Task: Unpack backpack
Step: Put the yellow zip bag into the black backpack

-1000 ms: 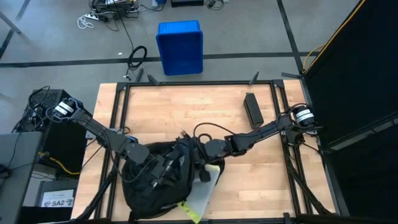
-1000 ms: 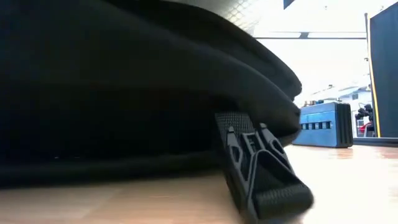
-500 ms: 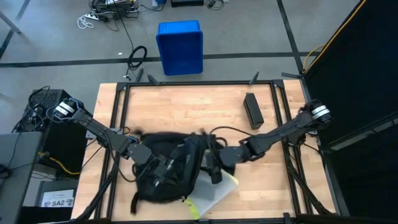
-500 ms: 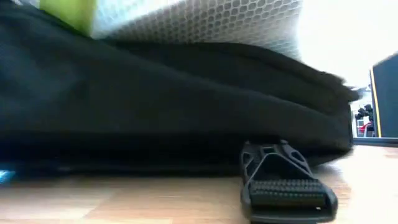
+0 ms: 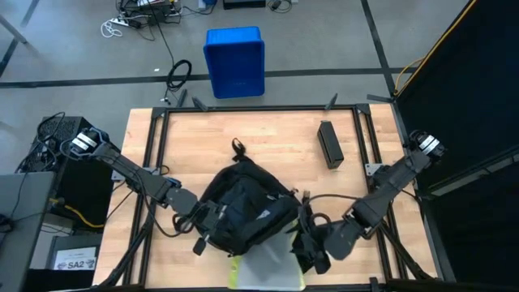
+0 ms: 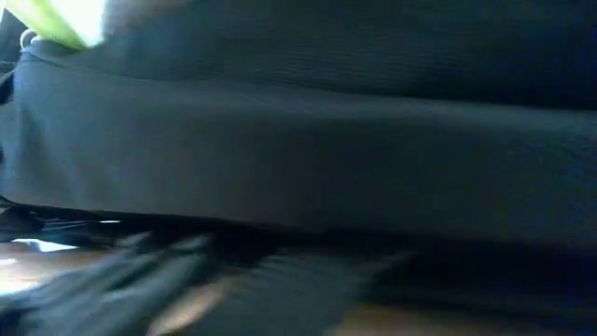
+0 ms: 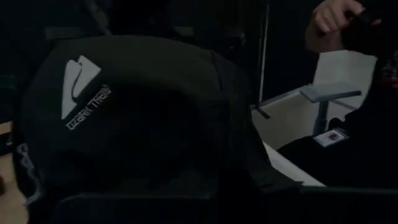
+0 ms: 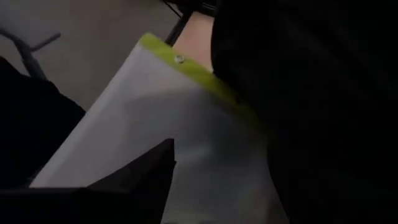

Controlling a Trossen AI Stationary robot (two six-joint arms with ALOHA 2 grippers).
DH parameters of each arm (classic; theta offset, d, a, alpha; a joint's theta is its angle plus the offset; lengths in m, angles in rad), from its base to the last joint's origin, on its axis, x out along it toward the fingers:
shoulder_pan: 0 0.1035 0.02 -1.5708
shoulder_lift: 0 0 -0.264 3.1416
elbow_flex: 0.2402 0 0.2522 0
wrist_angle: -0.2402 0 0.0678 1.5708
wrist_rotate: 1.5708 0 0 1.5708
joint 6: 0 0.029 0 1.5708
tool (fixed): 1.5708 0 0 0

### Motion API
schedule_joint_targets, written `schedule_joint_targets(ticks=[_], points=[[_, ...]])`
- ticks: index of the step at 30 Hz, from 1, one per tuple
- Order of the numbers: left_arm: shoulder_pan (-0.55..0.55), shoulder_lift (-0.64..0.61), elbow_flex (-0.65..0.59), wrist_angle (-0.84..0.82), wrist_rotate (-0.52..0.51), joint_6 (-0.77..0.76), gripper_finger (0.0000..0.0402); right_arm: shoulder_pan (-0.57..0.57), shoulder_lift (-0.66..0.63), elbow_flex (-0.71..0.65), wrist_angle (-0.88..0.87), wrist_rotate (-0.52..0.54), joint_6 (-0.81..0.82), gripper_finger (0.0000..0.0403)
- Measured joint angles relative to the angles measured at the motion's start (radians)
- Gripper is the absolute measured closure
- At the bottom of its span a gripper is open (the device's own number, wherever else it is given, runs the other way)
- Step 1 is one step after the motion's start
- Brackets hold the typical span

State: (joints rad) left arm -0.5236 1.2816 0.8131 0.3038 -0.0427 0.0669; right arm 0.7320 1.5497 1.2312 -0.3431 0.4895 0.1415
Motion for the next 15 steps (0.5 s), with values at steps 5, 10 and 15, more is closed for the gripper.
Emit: schedule_joint_targets(ticks=[5, 10, 15], points=[[0.000, 0.000, 0.000, -0.017, -0.078, -0.018, 0.0402, 0.047, 0.000, 0.000, -0.055, 0.006, 0.077, 0.0164], [0.000, 0.000, 0.000, -0.047, -0.151, -0.026, 0.0402, 0.109, 0.001, -0.021, -0.033, -0.032, 0.128, 0.0152], [0.000, 0.000, 0.000, -0.046, -0.191, -0.026, 0.0402, 0.161, 0.002, -0.092, 0.025, -0.019, 0.219, 0.0150]])
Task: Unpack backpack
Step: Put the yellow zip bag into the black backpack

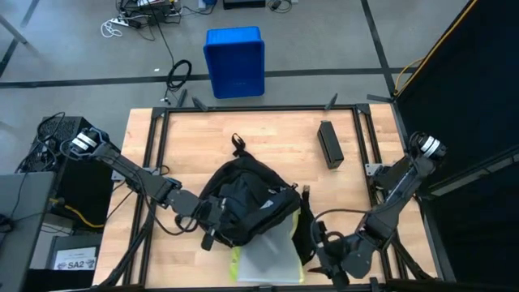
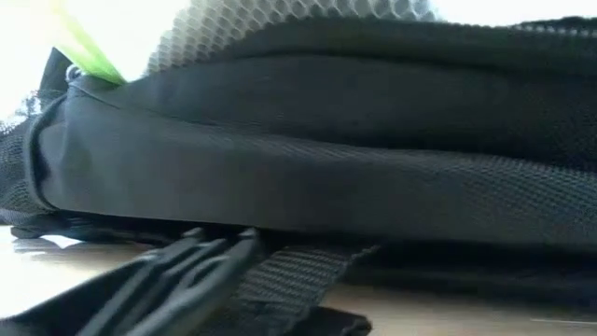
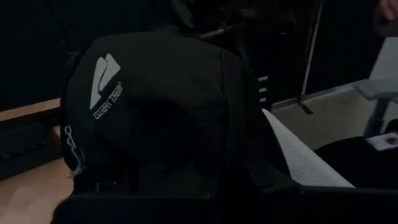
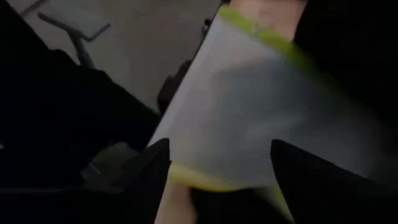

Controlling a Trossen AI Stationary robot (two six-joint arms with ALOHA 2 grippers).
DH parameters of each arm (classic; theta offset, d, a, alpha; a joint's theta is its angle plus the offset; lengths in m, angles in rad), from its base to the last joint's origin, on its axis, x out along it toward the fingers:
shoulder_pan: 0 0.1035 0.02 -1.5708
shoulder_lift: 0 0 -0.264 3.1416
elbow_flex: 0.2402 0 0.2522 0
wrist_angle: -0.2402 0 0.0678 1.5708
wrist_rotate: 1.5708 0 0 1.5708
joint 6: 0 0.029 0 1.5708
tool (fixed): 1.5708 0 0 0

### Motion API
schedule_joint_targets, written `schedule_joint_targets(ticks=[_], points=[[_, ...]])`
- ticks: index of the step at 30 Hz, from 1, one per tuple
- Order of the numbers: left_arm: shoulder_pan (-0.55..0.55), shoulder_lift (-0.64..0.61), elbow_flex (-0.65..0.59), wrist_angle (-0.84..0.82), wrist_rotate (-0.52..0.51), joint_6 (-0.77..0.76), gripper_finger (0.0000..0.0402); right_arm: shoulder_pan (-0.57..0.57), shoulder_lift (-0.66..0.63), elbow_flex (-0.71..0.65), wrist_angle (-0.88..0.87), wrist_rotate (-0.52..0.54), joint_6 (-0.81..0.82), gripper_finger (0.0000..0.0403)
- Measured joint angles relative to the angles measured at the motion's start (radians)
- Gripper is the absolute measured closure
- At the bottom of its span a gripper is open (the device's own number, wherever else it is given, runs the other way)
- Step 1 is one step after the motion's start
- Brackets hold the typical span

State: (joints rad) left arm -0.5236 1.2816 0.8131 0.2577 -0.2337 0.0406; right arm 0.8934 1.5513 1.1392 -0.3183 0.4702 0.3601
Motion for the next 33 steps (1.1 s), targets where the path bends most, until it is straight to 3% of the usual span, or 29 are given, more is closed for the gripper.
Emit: schedule_joint_targets(ticks=[6, 13, 18, 24, 29, 33], points=[[0.000, 0.000, 0.000, 0.003, -0.004, 0.000, 0.0402, 0.023, 0.000, -0.127, 0.047, 0.013, 0.090, 0.0162], [0.000, 0.000, 0.000, 0.005, -0.005, -0.018, 0.0402, 0.018, 0.044, -0.244, 0.344, -0.017, 0.040, 0.0162], [0.001, 0.000, 0.000, 0.004, -0.006, -0.023, 0.0402, 0.002, 0.173, -0.186, 0.297, -0.043, -0.033, 0.0148], [0.001, 0.000, 0.000, 0.001, -0.007, -0.033, 0.0402, -0.016, 0.283, -0.087, 0.071, -0.014, -0.051, 0.0150], [0.001, 0.000, 0.000, 0.001, -0.008, -0.033, 0.0402, -0.037, 0.339, -0.021, -0.095, 0.005, -0.052, 0.0190], [0.001, 0.000, 0.000, 0.000, -0.008, -0.032, 0.0402, -0.062, 0.355, -0.004, -0.113, -0.003, -0.076, 0.0278]])
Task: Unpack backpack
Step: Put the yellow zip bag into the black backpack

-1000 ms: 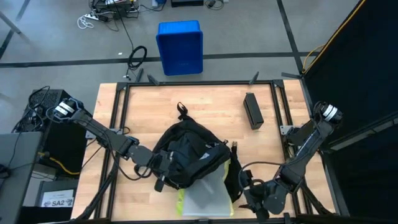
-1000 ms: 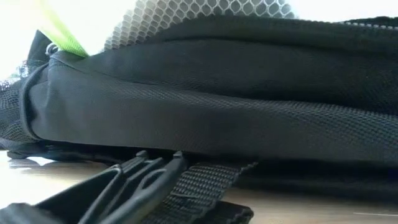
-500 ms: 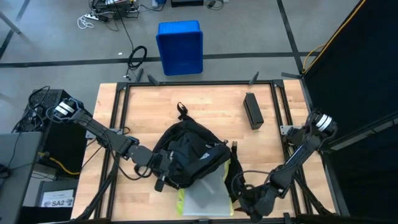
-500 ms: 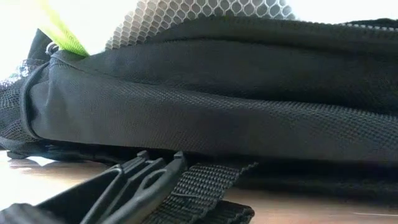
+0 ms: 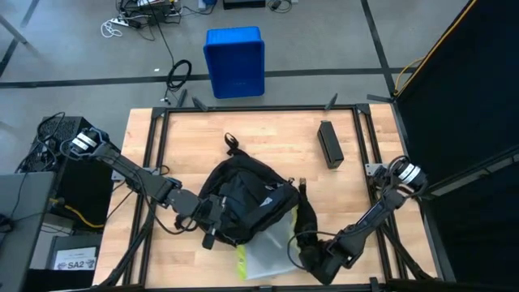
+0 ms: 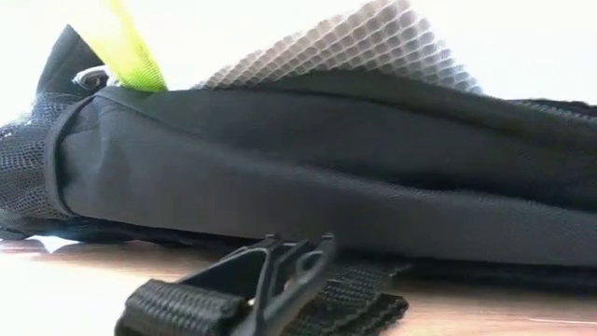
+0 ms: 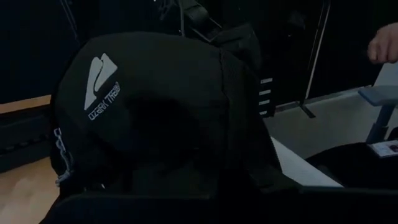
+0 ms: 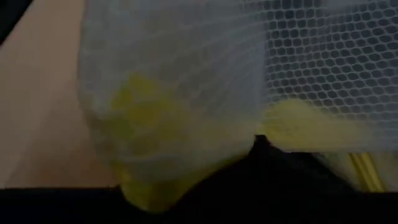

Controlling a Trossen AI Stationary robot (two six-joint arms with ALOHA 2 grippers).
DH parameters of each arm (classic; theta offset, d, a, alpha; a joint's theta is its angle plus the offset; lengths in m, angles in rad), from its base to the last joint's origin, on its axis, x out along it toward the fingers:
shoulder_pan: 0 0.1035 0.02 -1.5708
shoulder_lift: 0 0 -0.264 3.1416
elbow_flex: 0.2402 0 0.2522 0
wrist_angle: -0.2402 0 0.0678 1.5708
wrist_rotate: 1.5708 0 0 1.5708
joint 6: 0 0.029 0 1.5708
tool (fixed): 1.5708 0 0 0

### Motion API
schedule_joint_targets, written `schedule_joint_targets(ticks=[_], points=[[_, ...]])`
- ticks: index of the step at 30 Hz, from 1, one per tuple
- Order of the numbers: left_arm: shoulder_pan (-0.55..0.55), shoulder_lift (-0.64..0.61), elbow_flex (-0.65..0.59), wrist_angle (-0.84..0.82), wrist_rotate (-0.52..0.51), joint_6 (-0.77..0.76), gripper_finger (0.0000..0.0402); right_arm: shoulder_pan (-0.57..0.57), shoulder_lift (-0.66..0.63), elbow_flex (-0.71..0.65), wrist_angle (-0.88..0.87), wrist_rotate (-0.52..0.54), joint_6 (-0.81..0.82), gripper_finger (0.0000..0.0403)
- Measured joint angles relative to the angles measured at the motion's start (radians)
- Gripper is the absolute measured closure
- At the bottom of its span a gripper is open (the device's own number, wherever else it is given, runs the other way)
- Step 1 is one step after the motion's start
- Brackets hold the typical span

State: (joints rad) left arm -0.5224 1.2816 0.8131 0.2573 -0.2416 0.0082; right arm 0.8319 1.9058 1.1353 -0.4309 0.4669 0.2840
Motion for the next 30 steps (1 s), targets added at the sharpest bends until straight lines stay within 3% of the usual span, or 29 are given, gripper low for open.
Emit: schedule_joint_targets(ticks=[3, 4, 9, 18, 24, 30], points=[[0.000, 0.000, 0.000, -0.003, 0.000, 0.000, 0.0402, -0.023, 0.000, 0.025, -0.040, -0.016, -0.002, 0.0369], [0.000, 0.000, 0.000, -0.004, 0.000, 0.000, 0.0402, -0.027, 0.000, 0.040, -0.066, -0.012, -0.004, 0.0382], [0.001, 0.000, 0.000, -0.005, -0.003, 0.000, 0.0402, -0.022, -0.008, 0.176, -0.242, 0.100, -0.018, 0.0393], [-0.001, -0.034, 0.011, 0.024, -0.046, 0.016, 0.0402, 0.024, -0.068, 0.575, -0.641, 0.450, -0.117, 0.0397], [-0.001, -0.125, 0.086, 0.007, -0.182, 0.084, 0.0402, -0.002, -0.087, 0.873, -0.756, 0.578, -0.307, 0.0398], [-0.001, -0.237, 0.162, 0.008, -0.345, 0.156, 0.0402, -0.049, -0.088, 1.157, -0.712, 0.690, -0.598, 0.0399]])
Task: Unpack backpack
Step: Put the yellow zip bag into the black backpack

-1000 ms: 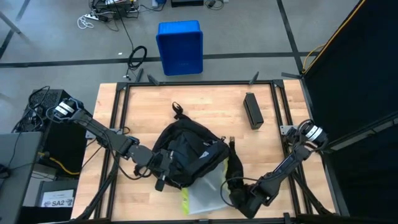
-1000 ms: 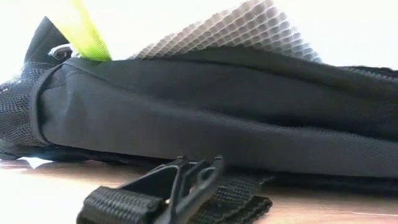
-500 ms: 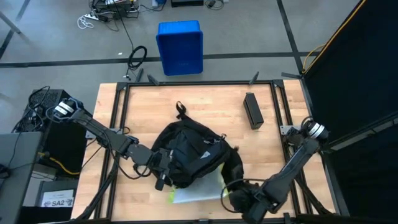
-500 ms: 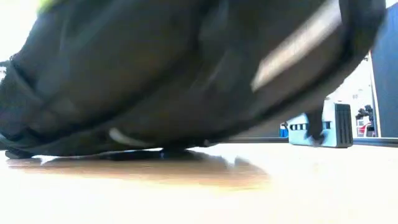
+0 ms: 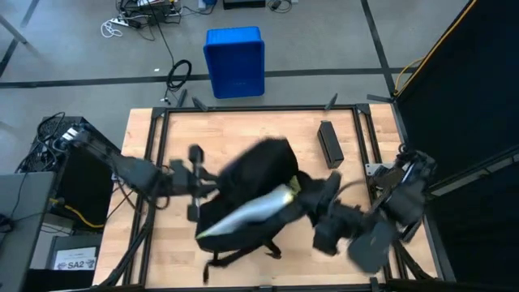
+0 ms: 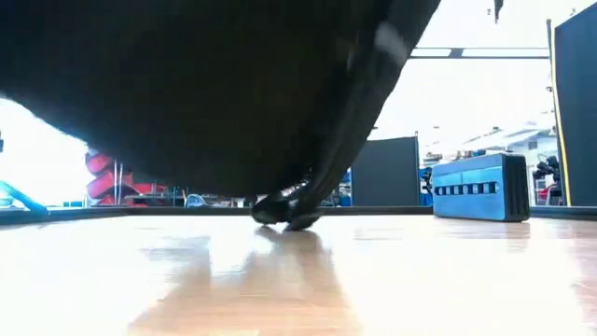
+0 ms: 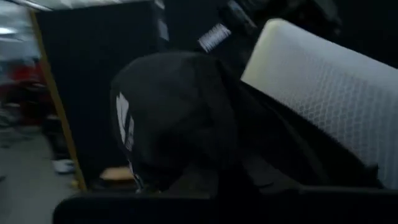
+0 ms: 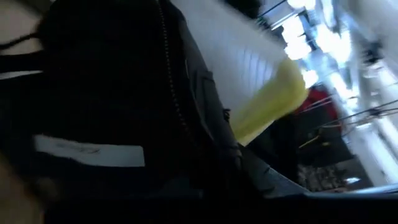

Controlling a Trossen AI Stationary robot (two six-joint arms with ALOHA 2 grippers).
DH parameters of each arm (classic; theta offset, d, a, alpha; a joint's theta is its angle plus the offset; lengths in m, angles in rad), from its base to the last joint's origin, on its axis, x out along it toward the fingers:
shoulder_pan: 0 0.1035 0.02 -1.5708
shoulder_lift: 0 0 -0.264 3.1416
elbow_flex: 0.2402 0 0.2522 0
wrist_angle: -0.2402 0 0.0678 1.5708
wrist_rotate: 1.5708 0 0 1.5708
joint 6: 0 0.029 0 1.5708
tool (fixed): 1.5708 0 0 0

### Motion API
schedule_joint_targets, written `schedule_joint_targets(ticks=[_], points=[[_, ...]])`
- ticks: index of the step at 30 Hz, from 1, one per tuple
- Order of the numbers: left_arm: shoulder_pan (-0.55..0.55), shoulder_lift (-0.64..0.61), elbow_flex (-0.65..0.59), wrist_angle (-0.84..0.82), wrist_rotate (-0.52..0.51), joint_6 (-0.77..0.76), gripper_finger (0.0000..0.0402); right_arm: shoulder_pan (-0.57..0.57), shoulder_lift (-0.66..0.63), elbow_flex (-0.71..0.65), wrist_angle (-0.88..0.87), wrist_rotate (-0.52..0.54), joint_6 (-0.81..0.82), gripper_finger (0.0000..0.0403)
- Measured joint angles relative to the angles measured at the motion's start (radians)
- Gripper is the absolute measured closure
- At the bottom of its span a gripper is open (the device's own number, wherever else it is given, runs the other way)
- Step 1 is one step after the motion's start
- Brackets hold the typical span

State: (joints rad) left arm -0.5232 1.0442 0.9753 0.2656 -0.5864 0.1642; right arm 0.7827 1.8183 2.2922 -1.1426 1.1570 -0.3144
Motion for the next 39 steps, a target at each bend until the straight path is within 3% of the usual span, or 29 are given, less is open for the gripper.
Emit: schedule_joint_targets(ticks=[2, 5, 11, 19, 23, 28, 34, 37, 39], points=[[0.000, -0.034, 0.011, 0.003, -0.050, 0.014, 0.0402, -0.017, -0.004, 0.067, 0.034, 0.003, -0.065, 0.0399], [0.001, -0.074, 0.013, -0.016, -0.131, 0.019, 0.0402, -0.047, -0.055, 0.033, 0.161, -0.001, -0.183, 0.0399], [0.001, -0.100, 0.009, -0.149, -0.308, 0.010, 0.0402, -0.112, -0.084, 0.032, 0.120, -0.065, -0.129, 0.0399], [0.010, -0.113, 0.006, -0.234, -0.384, 0.004, 0.0402, -0.204, -0.045, 0.032, -0.022, -0.294, 0.095, 0.0399], [0.035, -0.129, 0.009, -0.338, -0.407, -0.102, 0.0402, -0.280, -0.018, 0.032, -0.119, -0.380, 0.214, 0.0400], [0.072, -0.130, 0.008, -0.552, -0.423, -0.281, 0.0402, -0.348, 0.001, 0.030, -0.129, -0.370, 0.186, 0.0400], [0.088, -0.147, 0.005, -0.601, -0.445, -0.303, 0.0402, -0.360, -0.031, 0.030, 0.040, -0.352, 0.050, 0.0400], [0.100, -0.144, 0.035, -0.711, -0.435, -0.322, 0.0402, -0.380, -0.031, 0.030, 0.017, -0.379, 0.070, 0.0400], [0.095, -0.168, 0.037, -0.695, -0.438, -0.334, 0.0402, -0.390, -0.031, 0.030, -0.013, -0.418, 0.117, 0.0400]])
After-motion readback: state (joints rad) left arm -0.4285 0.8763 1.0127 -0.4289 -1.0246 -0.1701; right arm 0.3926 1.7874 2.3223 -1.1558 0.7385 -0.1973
